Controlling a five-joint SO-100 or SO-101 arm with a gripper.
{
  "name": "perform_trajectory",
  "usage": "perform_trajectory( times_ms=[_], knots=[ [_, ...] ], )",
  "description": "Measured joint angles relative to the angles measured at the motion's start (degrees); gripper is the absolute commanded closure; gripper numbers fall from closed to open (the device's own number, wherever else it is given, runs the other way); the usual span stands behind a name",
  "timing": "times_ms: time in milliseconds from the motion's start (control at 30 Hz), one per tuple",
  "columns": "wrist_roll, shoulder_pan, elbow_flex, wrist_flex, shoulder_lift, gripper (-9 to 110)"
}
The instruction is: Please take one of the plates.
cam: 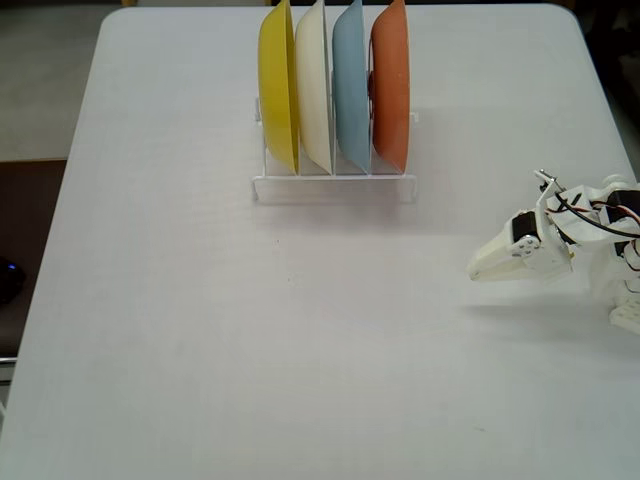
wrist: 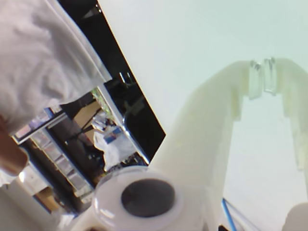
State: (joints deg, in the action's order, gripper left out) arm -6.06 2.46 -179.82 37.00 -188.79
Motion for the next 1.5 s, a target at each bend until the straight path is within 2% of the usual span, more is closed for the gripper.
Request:
perform_trajectory(
  times_ms=[1500],
  knots=[
    [0.1, 0.3, 0.4, 2.5, 0.0, 102]
  ],
)
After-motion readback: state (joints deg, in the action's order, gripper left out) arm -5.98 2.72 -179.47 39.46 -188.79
